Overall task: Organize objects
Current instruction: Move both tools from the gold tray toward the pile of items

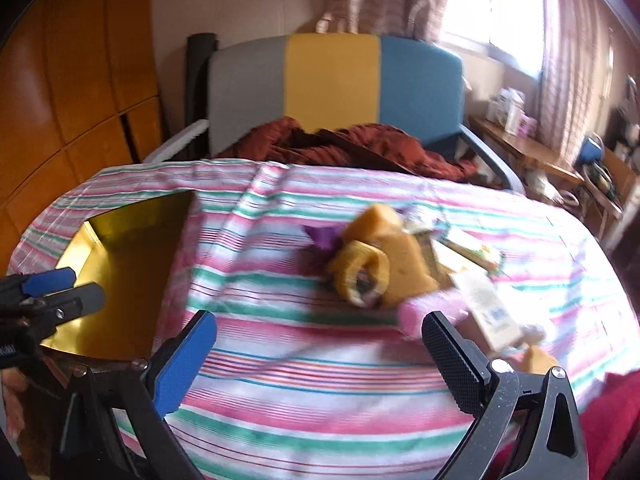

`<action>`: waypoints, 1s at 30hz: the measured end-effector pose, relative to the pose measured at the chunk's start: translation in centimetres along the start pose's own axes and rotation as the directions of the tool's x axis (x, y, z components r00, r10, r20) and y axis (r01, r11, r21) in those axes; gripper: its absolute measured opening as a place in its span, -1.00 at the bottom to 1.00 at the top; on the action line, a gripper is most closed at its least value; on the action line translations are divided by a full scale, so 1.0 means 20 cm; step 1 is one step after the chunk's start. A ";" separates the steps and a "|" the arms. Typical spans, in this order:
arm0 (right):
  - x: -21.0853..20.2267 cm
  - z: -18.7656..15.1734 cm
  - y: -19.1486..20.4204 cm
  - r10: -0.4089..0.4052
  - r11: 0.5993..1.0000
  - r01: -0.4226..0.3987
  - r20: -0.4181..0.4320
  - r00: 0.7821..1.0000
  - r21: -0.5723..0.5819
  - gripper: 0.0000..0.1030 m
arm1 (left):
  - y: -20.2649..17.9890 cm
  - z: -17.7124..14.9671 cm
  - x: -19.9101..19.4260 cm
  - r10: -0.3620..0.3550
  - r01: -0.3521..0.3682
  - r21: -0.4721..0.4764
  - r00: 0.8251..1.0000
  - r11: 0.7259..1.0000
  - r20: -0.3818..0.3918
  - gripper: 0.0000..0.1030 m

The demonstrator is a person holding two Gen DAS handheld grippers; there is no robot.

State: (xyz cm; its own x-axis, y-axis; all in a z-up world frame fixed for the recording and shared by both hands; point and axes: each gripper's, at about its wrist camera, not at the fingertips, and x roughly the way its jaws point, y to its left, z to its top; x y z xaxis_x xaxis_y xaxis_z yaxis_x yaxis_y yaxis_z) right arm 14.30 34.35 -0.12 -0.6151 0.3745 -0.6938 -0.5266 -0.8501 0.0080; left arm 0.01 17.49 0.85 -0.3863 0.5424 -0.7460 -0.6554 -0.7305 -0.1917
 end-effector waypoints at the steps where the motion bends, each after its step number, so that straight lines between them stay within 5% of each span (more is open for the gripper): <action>1: -0.01 0.00 -0.07 0.002 1.000 -0.002 -0.012 1.000 0.027 1.00 | -0.03 0.02 0.02 -0.024 0.024 0.016 1.000 1.000 -0.006 0.60; 8: -0.05 -0.02 -0.57 -0.058 0.980 0.081 -0.128 0.990 0.183 1.00 | -0.29 0.10 0.21 -0.146 0.158 0.134 0.985 0.978 -0.091 0.61; 16: -0.09 -0.10 -0.98 -0.153 0.932 0.212 -0.213 0.965 0.293 1.00 | -0.63 0.11 0.46 -0.187 0.235 0.257 0.962 0.937 -0.197 0.57; 20: -0.10 -0.13 -1.06 -0.146 0.940 0.214 -0.254 0.956 0.265 1.00 | -0.83 0.10 0.58 -0.225 0.307 0.364 0.942 0.879 -0.251 0.28; 23: -0.10 -0.14 -1.10 -0.130 0.947 0.200 -0.269 0.954 0.250 1.00 | -0.92 0.09 0.67 -0.212 0.313 0.401 0.937 0.861 -0.276 0.28; 26: -0.08 -0.16 -1.11 -0.113 0.947 0.188 -0.278 0.954 0.259 1.00 | -0.97 0.09 0.77 -0.213 0.328 0.388 0.926 0.861 -0.310 0.22; 30: -0.06 -0.16 -1.11 -0.094 0.951 0.171 -0.285 0.954 0.258 1.00 | -1.00 0.09 0.85 -0.179 0.301 0.422 0.936 0.855 -0.304 0.07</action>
State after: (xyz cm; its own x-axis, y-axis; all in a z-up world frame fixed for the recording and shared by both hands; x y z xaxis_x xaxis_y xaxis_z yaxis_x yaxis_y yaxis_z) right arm 28.57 51.58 -1.82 -0.3697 0.3320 -0.8678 -0.7573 -0.6489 0.0744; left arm 5.48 42.10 -6.85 -0.0467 0.5126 -0.8573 -0.9506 -0.2866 -0.1195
